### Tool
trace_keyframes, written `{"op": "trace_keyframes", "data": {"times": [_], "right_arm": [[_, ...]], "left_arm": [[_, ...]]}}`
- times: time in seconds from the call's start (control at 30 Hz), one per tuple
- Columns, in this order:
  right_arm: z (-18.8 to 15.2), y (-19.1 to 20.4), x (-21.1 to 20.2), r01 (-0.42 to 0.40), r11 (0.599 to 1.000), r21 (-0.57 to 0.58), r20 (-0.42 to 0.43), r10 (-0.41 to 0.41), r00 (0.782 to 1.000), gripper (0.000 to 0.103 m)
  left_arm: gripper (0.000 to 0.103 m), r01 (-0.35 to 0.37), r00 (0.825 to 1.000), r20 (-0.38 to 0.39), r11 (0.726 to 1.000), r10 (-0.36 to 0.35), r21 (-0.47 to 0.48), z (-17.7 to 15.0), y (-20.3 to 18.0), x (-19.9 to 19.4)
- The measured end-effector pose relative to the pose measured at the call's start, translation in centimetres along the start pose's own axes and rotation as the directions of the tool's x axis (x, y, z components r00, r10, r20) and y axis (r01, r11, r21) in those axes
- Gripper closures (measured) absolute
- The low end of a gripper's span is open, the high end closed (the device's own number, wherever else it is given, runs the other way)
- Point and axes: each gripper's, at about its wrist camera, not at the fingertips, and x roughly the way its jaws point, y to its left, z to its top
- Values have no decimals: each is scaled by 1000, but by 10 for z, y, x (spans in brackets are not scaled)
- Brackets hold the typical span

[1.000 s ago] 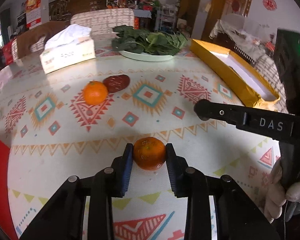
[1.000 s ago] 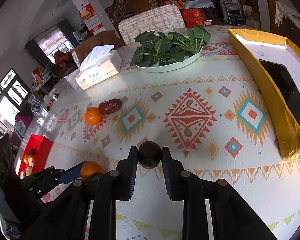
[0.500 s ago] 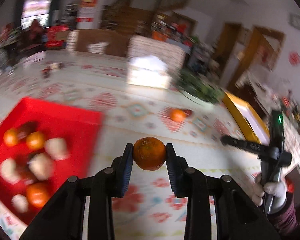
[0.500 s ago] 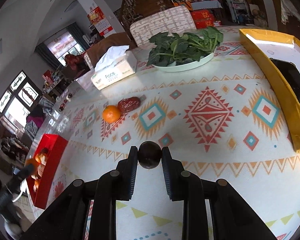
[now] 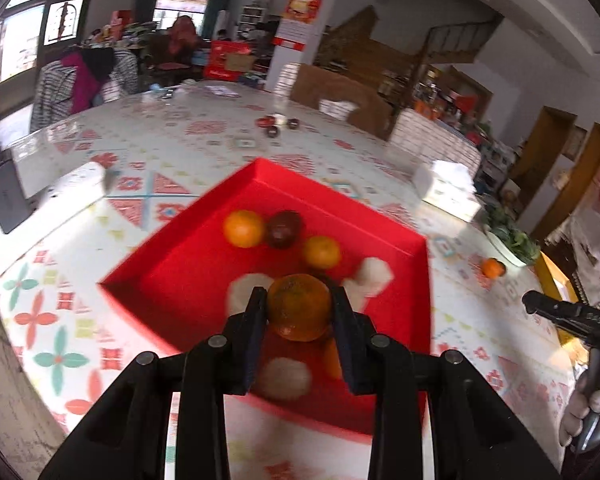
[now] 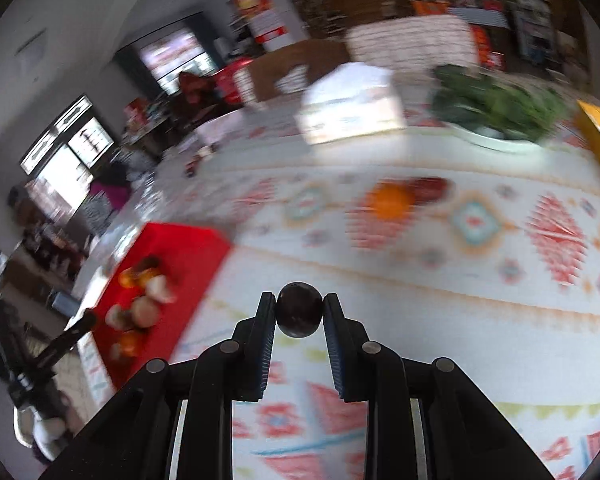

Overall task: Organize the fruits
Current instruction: 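Place the mandarin and the dark plum into the red tray, opening both tools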

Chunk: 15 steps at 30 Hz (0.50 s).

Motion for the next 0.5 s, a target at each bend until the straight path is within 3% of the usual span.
{"op": "trace_keyframes", "data": {"times": [0.27, 0.5], "right_arm": [[-9, 104, 50, -129, 983, -129, -112, 115, 987, 76], [-18, 148, 92, -145, 970, -197, -181, 110, 977, 76]], "left_arm": [[72, -40, 999, -15, 999, 40, -8, 4, 33, 8], [72, -46, 998, -33, 999, 47, 8, 16, 39, 22]]}}
